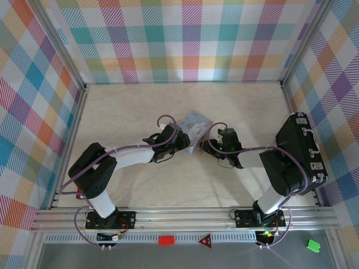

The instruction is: Unlock a padlock with a key

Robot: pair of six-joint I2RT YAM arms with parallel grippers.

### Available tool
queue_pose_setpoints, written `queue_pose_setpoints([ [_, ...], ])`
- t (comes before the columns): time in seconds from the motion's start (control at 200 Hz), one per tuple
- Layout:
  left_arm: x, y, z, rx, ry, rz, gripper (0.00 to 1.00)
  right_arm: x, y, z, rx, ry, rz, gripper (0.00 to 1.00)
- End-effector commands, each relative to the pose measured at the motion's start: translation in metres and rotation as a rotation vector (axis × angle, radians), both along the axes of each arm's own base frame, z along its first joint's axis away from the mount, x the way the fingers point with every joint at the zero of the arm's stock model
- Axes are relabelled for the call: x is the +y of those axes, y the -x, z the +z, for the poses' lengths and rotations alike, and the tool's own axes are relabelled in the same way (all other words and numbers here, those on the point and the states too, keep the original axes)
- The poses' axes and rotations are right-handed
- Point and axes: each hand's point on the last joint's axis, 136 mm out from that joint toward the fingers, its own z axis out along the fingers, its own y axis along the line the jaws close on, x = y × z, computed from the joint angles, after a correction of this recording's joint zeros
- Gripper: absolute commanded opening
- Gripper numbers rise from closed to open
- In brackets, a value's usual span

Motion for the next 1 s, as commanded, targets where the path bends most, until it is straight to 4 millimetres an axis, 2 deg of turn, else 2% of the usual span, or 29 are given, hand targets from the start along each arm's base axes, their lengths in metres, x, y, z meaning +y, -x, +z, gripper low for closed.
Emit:
queue_pose_setpoints([
  [0.0,0.024,0.027,-0.037,0.120,-0.137,-0.005,0.55,-0.002,-0.001,0.007,-0.018,-0.002,0.002,0.32],
  [0.195,0.024,0.027,-0.036,0.119,-0.137,-0.005,0.55,0.012,-0.003,0.028,-0.100,-0.071,0.072,0.37],
  [0.595,0.024,0.028,-0.036,0.118,-0.130,-0.006,0.55,0.000,-0.003,-0.002,-0.028,0.055,0.049,0.40],
  [0.995,0.021,0.029,-0.036,0.123,-0.118,-0.013,0.54,0.017,-0.013,-0.015,-0.016,0.083,0.097,0.39],
])
